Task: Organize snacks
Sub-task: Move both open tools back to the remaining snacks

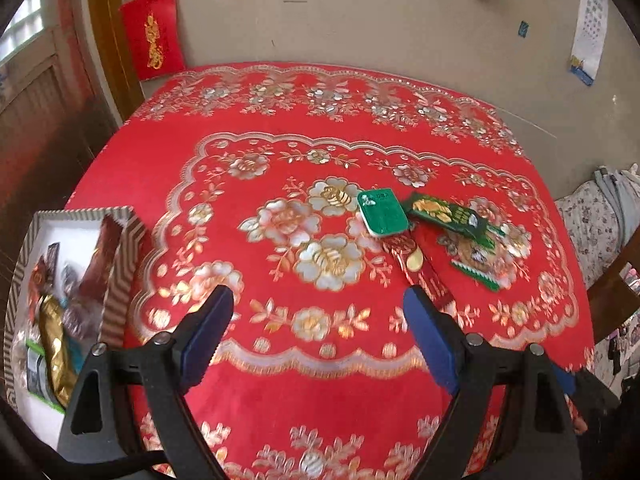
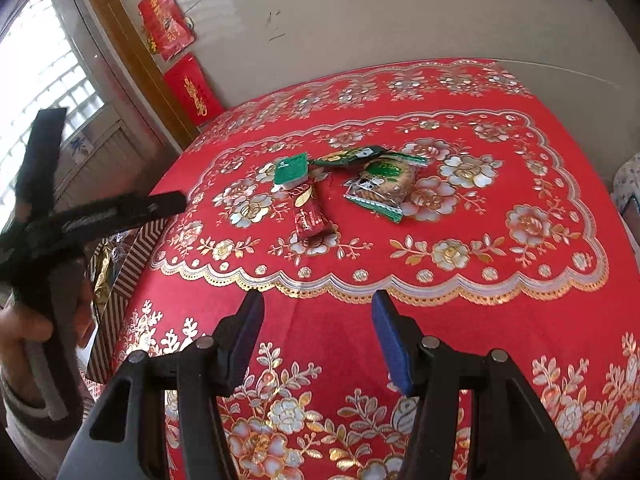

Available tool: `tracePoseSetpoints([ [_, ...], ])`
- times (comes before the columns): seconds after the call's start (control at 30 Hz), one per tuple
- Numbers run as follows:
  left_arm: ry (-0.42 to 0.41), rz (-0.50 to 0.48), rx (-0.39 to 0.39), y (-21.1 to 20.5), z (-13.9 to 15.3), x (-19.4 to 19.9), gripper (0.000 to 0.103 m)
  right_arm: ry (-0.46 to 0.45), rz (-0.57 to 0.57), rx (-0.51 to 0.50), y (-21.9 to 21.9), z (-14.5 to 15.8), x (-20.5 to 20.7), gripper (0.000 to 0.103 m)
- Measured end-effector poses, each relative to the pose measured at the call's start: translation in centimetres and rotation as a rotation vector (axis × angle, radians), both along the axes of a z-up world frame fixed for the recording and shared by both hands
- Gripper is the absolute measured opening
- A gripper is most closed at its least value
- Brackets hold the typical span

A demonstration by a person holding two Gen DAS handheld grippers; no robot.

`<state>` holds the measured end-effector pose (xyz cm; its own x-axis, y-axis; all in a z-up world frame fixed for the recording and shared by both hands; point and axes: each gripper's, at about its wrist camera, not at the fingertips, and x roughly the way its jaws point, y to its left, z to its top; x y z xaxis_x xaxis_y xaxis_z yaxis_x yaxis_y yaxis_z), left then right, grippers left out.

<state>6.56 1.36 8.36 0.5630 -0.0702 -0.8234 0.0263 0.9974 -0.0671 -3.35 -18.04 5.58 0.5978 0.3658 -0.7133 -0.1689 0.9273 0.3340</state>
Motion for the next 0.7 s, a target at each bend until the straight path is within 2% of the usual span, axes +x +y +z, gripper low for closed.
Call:
tracePoseSetpoints([
  [0.1,0.021,-0.001,-0.001,-0.5,-0.4,1.7,0.087,0.001,0.009,0.005,0.2,0.1,0.8,0.056],
  [0.3,0.070,0.014,-0.072,-1.1,-1.5,4.7,0.087,0.012,0.033,0.001,0.8,-0.2,2.3,0.056],
  [0.47,0.099,-0.008,-0.058,-2.3,-2.4,6.6,0.087,0.024,0.036,0.002,0.7,-0.7,2.9,0.056],
  [0.7,0.127,0.009,-0.103,-2.8,-3.4,8.6,0.087,0.039,0.027,0.004,0.2,-1.3,3.5,0.056],
])
